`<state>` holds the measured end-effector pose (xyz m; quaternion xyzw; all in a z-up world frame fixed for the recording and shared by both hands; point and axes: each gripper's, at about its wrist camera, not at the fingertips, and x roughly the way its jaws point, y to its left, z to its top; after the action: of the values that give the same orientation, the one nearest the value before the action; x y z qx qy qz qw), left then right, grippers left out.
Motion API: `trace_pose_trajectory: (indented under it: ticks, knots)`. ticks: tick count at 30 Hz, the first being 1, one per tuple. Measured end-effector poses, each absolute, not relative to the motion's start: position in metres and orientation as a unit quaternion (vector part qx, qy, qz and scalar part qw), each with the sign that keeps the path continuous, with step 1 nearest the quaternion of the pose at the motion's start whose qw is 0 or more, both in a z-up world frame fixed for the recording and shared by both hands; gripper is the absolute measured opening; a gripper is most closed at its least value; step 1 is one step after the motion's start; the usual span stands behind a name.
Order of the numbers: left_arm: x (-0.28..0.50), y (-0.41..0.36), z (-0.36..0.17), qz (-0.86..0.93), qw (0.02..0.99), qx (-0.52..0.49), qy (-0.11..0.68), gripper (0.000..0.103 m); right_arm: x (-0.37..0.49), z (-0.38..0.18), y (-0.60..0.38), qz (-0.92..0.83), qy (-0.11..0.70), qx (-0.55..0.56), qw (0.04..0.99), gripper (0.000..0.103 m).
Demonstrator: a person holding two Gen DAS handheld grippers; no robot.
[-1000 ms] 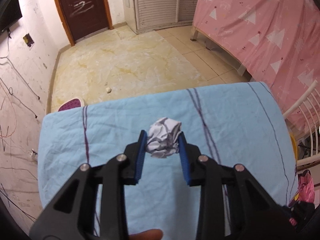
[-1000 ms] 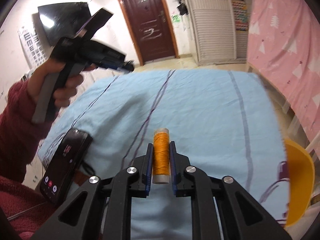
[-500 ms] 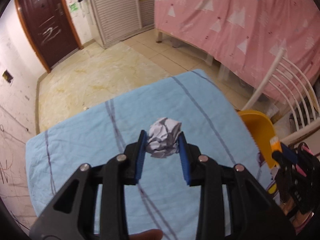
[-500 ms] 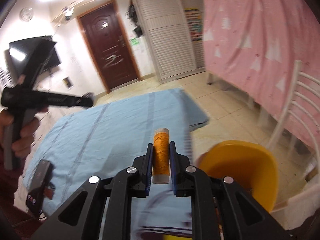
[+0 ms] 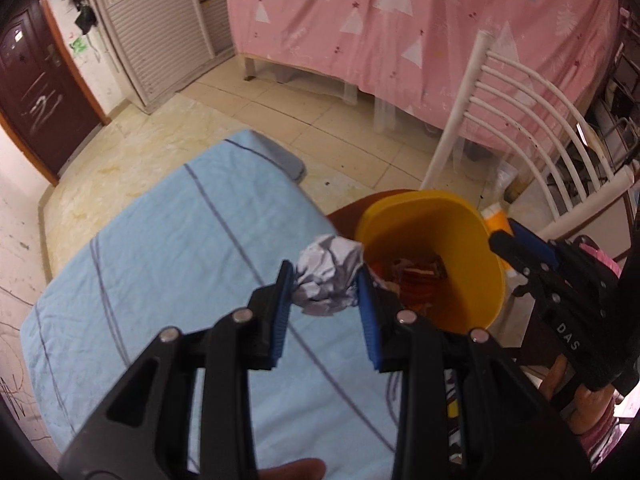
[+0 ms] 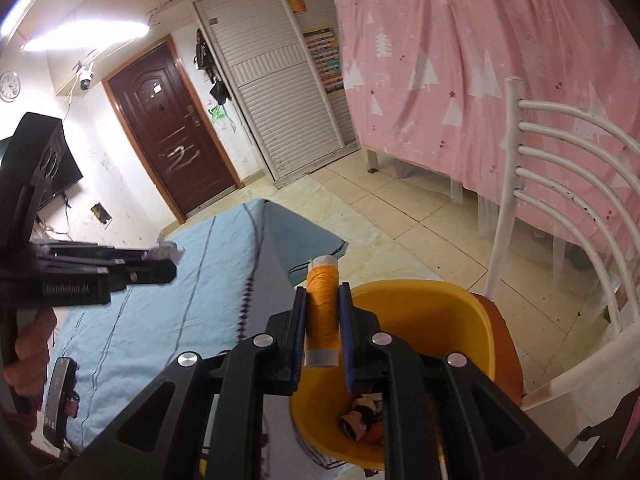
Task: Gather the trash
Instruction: 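Carry the paper and spool to the yellow bin and release both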
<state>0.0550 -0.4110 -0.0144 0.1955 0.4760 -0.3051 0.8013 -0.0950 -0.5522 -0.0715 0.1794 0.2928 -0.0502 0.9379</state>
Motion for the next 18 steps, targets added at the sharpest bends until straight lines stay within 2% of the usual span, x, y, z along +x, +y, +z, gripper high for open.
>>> trace_pose_trajectory:
  ticks: [18]
  knots:
    - [0.019, -0.48, -0.043, -0.348, 0.767, 0.234, 0.485, 0.032, -0.102, -0.109, -0.605, -0.068, 0.298, 0.245, 0.92, 0.009]
